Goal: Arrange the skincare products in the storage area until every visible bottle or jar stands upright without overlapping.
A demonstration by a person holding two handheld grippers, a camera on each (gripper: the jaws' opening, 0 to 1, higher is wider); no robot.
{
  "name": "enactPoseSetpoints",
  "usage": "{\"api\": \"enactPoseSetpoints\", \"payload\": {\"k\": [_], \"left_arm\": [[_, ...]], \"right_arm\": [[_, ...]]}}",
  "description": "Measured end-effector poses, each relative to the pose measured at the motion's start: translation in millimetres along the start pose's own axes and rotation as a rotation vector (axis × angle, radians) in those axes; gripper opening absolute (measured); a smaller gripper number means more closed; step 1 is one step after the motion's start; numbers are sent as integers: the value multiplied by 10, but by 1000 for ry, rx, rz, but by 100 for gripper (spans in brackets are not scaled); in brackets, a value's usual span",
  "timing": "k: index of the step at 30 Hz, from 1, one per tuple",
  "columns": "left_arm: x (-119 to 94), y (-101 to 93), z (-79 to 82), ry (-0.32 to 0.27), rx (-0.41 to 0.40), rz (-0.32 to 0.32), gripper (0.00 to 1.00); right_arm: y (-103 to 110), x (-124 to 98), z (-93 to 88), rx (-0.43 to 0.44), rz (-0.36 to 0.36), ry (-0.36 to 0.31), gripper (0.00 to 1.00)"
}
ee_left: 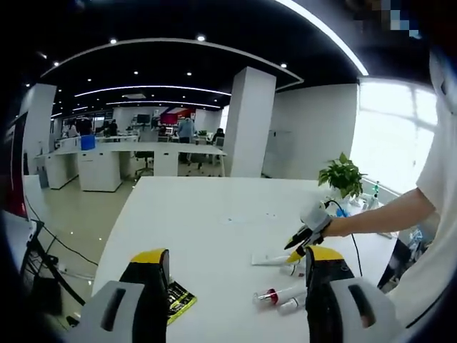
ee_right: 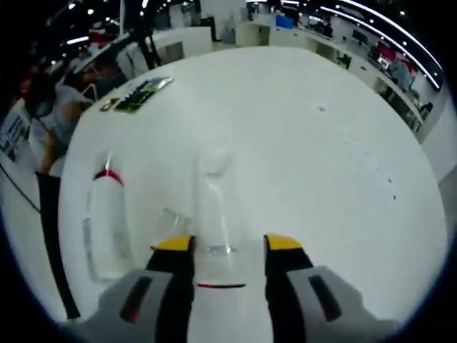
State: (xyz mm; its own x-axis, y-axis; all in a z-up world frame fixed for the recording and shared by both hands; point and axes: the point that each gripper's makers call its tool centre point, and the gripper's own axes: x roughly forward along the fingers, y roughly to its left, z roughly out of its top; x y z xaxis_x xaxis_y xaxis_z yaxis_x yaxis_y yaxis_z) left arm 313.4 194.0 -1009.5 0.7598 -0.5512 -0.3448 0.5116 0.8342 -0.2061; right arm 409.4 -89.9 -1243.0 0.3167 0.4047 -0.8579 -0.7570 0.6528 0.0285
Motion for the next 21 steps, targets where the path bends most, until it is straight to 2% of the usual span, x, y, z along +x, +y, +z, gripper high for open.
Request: {"api": "enactPoseSetpoints", "payload": {"k": [9, 13, 16, 21], "left_arm": [[-75, 69, -15, 0, -10, 35, 80], [-80, 71, -13, -4, -14, 39, 80], [-82, 65, -35, 1, -14, 40, 79], [-90, 52, -70, 1, -25, 40, 79]], "right_arm": [[-35, 172, -44, 9, 34, 41, 36], [-35, 168, -35, -6, 25, 53, 34], [-85, 194, -44, -54, -9, 66, 31], [-70, 200, -50, -56, -8, 58, 29]]}}
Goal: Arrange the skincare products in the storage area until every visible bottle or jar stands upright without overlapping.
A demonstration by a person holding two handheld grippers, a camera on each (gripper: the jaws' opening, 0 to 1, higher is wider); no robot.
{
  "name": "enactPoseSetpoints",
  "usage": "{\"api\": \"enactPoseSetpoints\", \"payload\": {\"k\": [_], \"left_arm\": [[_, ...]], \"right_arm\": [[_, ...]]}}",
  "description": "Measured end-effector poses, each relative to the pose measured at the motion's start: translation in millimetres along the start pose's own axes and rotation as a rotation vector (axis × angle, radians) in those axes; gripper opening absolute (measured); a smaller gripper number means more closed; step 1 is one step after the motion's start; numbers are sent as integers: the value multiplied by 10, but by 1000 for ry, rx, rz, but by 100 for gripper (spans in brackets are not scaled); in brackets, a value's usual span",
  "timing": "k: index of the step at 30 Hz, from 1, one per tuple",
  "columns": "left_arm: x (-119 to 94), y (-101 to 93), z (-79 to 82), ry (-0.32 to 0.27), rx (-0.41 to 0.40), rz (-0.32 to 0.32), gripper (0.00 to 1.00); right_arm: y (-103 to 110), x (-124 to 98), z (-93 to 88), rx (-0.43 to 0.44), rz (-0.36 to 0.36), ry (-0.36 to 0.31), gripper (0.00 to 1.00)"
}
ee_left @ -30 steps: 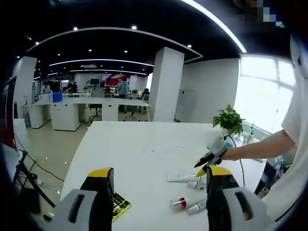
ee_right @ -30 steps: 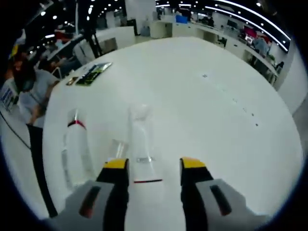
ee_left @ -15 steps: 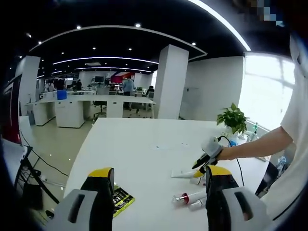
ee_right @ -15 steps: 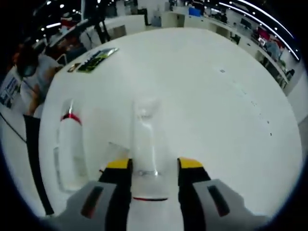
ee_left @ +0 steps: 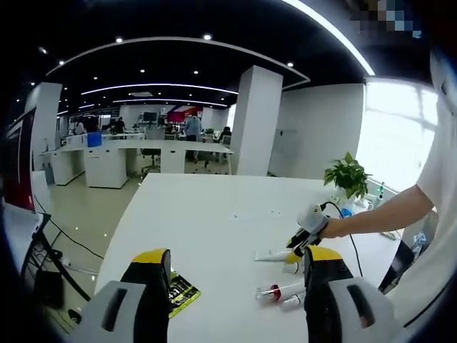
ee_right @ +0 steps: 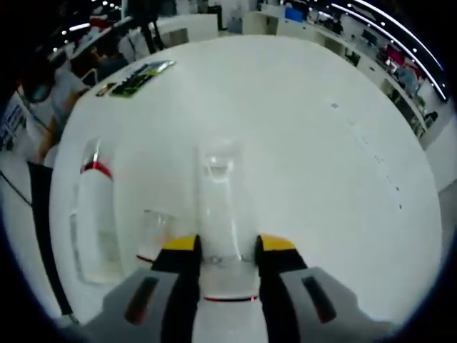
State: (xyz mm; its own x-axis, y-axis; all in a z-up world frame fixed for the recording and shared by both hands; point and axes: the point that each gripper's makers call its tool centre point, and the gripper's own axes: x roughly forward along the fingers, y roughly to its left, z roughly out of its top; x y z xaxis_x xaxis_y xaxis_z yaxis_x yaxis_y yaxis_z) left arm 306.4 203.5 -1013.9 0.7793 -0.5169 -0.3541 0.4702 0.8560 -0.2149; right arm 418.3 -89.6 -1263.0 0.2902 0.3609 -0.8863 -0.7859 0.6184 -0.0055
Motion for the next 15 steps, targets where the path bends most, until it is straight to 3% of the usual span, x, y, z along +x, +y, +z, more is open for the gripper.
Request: {"api": "enactPoseSetpoints", "payload": {"k": [15], "left_arm": [[-96, -6, 32, -25, -3, 15, 78]], "right_arm": [[4, -51, 39, 7, -9, -75, 10]]}}
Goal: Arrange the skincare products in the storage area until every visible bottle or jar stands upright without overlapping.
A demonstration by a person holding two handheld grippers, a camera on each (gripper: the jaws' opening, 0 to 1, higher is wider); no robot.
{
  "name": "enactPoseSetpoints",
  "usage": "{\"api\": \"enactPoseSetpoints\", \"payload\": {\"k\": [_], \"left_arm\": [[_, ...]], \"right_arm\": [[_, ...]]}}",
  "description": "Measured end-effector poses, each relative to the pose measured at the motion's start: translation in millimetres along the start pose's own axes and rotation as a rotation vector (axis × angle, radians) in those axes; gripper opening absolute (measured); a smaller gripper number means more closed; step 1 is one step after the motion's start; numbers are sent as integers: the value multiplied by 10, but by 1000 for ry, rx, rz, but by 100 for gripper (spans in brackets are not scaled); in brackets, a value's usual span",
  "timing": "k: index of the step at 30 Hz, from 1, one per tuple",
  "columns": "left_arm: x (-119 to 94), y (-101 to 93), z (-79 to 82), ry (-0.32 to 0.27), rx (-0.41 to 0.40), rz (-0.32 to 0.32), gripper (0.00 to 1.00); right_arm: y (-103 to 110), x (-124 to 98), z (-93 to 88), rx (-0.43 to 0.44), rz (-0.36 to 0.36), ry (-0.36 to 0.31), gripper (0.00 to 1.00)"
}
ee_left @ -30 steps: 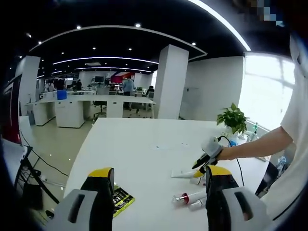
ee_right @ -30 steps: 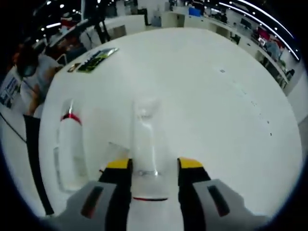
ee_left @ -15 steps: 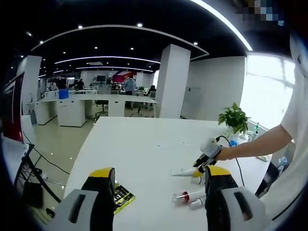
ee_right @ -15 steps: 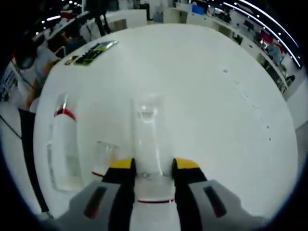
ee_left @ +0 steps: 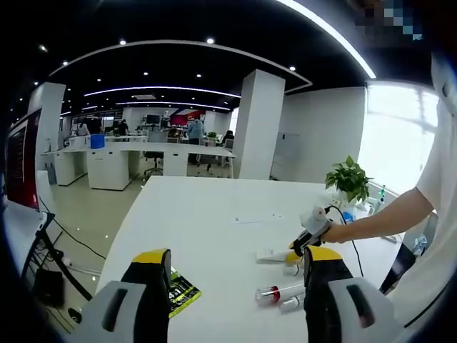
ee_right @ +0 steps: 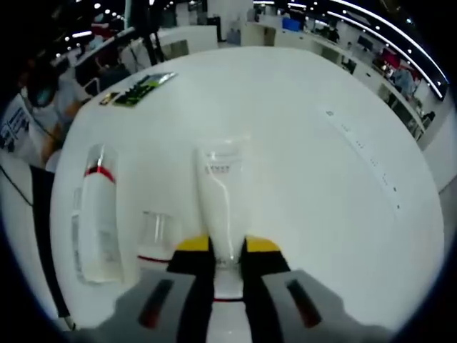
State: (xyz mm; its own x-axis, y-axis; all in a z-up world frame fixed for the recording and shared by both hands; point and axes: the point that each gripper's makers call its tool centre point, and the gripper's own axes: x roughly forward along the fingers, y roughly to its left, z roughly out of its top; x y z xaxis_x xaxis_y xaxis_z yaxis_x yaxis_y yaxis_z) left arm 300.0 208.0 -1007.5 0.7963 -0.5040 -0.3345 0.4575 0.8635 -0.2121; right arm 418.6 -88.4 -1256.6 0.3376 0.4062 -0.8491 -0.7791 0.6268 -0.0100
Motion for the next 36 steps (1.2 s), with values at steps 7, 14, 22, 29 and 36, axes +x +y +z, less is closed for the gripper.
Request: {"api": "enactPoseSetpoints", "payload": {"k": [7, 14, 22, 29, 36], "left_arm": [[-32, -4, 19, -8, 3, 3, 78], [-28, -30, 25, -17, -7, 0, 78], [25, -203, 150, -87, 12, -66, 78], [12, -289, 331, -176, 180, -50, 70], [13, -401, 487, -251, 233, -64, 50]], "right_arm": [[51, -49, 17, -45, -14, -4, 9], [11, -174, 135, -31, -29, -57, 9], [44, -476, 437, -11, -69, -178, 10], [136, -698, 638, 0, -79, -270, 11], [295, -1102, 968, 20, -94, -443, 11]]}}
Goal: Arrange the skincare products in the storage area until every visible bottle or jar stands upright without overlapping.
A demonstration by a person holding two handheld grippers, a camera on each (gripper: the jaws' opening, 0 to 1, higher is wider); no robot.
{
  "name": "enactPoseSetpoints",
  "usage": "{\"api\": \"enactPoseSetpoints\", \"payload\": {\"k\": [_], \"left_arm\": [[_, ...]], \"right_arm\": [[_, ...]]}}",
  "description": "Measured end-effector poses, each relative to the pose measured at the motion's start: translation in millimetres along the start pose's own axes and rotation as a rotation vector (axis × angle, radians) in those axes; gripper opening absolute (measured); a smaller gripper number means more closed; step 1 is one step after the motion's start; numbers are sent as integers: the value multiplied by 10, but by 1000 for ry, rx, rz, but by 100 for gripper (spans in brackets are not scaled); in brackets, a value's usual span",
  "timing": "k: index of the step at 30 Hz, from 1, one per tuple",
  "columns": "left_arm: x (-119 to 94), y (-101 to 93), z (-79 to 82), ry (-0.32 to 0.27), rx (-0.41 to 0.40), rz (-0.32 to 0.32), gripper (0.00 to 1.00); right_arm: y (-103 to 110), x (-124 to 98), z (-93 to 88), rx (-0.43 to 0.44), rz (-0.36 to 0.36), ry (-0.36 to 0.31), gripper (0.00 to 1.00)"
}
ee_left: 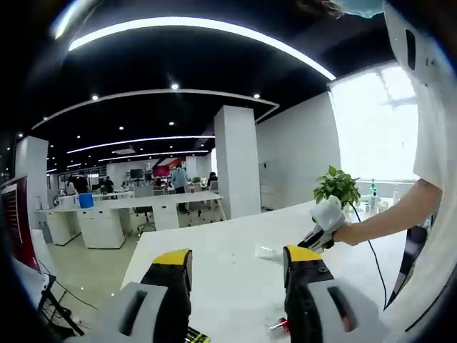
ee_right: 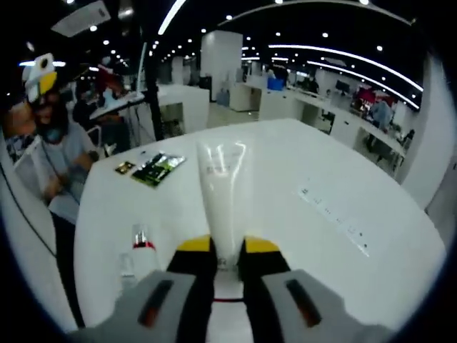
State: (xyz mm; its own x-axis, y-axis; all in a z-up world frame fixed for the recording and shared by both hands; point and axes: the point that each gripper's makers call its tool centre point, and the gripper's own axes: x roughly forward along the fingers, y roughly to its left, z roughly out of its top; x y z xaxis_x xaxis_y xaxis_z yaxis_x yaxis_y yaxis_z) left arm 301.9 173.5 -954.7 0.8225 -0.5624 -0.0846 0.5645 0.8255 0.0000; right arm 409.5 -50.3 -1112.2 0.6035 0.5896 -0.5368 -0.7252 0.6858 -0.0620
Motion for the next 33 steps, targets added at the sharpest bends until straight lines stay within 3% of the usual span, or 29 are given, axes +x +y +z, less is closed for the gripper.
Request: {"api": "enactPoseSetpoints", "payload": {"k": [4, 7, 13, 15, 17, 23, 28, 33], "left_arm": [[48, -54, 42, -22, 20, -36, 28], [131, -126, 63, -18, 64, -70, 24], [285, -187, 46, 1, 18, -122, 20], [331, -207, -15, 30, -16, -132, 23], [376, -223, -60, 44, -36, -134, 32], [503, -389, -92, 17, -182, -172, 44], [611, -513, -256, 77, -323, -180, 71], [653, -667, -348, 111, -441, -236, 76]], "right_arm": [[87, -104, 202, 12, -7, -69, 12], [178, -179, 339, 56, 11, -125, 12], [276, -292, 473, 20, 1, -164, 12], [316, -335, 519, 23, 3, -182, 12], [366, -375, 560, 35, 8, -205, 12], [541, -433, 611, 35, 23, -241, 12], [744, -481, 624, 38, 50, -266, 12], [957, -525, 662, 25, 66, -286, 13]]}}
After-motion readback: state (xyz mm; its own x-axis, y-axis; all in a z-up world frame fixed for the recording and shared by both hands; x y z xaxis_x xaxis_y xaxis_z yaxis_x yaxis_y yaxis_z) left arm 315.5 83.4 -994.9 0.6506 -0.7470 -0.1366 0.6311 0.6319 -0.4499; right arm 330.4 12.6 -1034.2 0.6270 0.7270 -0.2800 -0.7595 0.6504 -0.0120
